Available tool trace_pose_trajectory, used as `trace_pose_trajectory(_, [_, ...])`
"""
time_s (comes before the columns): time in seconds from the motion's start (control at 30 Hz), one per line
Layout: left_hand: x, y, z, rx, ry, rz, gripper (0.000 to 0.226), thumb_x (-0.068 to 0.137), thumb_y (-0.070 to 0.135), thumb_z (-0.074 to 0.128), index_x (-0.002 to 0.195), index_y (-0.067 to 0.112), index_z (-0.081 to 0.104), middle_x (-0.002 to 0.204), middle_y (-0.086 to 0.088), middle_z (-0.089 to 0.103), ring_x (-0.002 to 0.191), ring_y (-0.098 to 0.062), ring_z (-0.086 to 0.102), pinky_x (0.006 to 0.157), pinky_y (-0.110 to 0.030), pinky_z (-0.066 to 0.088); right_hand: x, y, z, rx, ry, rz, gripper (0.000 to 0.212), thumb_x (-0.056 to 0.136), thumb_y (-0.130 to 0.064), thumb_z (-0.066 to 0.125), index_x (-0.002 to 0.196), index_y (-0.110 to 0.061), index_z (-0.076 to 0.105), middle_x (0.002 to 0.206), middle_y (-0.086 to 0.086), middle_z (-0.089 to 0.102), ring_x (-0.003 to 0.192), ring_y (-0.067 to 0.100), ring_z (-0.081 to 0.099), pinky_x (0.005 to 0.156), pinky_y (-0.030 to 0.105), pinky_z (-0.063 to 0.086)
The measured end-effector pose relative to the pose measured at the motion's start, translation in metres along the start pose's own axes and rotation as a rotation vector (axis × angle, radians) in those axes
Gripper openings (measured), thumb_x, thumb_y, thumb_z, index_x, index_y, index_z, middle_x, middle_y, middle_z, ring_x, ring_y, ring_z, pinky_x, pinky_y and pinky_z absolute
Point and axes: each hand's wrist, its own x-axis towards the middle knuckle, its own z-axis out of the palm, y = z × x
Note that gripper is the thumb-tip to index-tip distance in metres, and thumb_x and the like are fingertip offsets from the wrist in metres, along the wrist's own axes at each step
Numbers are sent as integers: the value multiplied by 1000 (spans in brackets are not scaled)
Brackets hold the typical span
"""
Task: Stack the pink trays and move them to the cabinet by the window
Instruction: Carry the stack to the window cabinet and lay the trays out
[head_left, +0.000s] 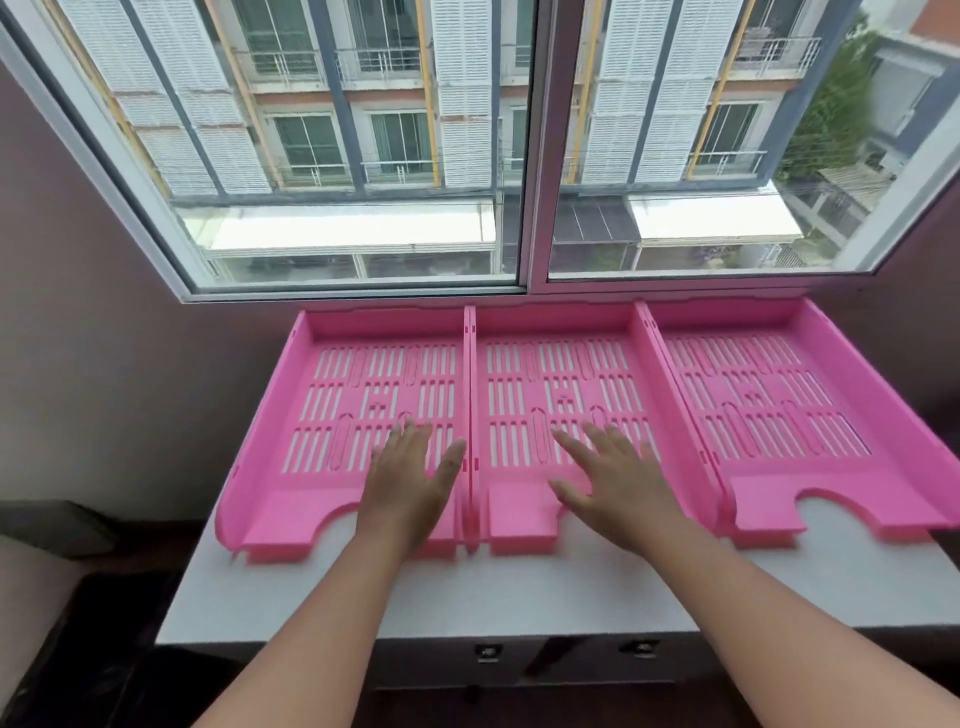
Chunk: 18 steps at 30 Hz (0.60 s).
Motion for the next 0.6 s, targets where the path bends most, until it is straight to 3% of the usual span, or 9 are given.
trace_pose_trajectory(0.13, [4, 40, 10, -108, -104, -60, 81, 92, 58, 43, 156, 19, 11, 165, -2, 12, 149, -26, 18, 115, -49, 24, -5, 45, -23, -121, 184, 223, 76, 94, -51, 44, 159, -33, 11, 168, 8, 17, 155, 32, 13, 123, 54, 10])
trace_pose_trajectory(0.2, [7, 52, 15, -168, -138, -133, 76, 98, 38, 48, 157, 19, 4, 164, -6, 16, 144, -29, 30, 110, -46, 33, -10, 63, -25, -2, 168, 350, 83, 94, -43, 51, 160, -25, 4, 168, 14, 13, 155, 34, 14, 122, 52, 16])
trace_pose_trajectory(0.23, [8, 56, 18, -193, -141, -166, 74, 99, 30, 47, 157, 19, 2, 161, -9, 24, 133, -28, 45, 101, -40, 43, -13, 66, -26, 105, 138, 383, 85, 95, -37, 53, 161, -22, 1, 168, 16, 11, 153, 35, 18, 119, 51, 25])
trace_pose_trajectory(0.27, [8, 59, 22, -206, -133, -192, 71, 101, 23, 45, 157, 19, 2, 154, -9, 38, 109, -21, 60, 85, -28, 48, -15, 68, -26, 200, 114, 392, 85, 96, -30, 52, 161, -19, -1, 168, 17, 10, 149, 36, 28, 110, 48, 38])
trace_pose_trajectory(0.3, [6, 61, 25, -216, -113, -214, 69, 101, 19, 43, 157, 18, 2, 141, -5, 51, 82, -10, 59, 67, -21, 48, -17, 67, -25, 255, 113, 379, 83, 97, -21, 51, 161, -16, -2, 167, 17, 12, 139, 37, 42, 93, 43, 47])
trace_pose_trajectory(0.37, [4, 61, 30, -235, -55, -257, 65, 103, 16, 39, 157, 17, 3, 131, -7, 58, 59, 0, 41, 47, -17, 33, -17, 66, -21, 289, 150, 346, 78, 98, -8, 45, 161, -12, 0, 165, 18, 19, 109, 34, 61, 68, 31, 41])
trace_pose_trajectory(0.47, [4, 61, 31, -206, -33, -286, 63, 104, 17, 35, 157, 18, 1, 146, -17, 49, 56, 1, 35, 45, -18, 29, -17, 68, -17, 348, 176, 345, 76, 98, -2, 40, 162, -16, 1, 165, 14, 21, 70, 19, 56, 49, 25, 33])
trace_pose_trajectory(0.53, [4, 62, 30, -188, -37, -279, 63, 104, 17, 34, 157, 19, -1, 149, -17, 45, 62, -9, 55, 46, -25, 43, -17, 71, -16, 354, 175, 334, 76, 98, -2, 39, 162, -18, 0, 166, 12, 18, 65, 16, 53, 46, 24, 32])
trace_pose_trajectory(0.6, [5, 62, 30, -177, -30, -276, 64, 104, 16, 34, 157, 19, -2, 151, -17, 42, 67, -15, 61, 51, -31, 51, -15, 74, -14, 373, 183, 308, 77, 98, -2, 38, 162, -20, -2, 168, 10, 15, 72, 19, 60, 50, 26, 38])
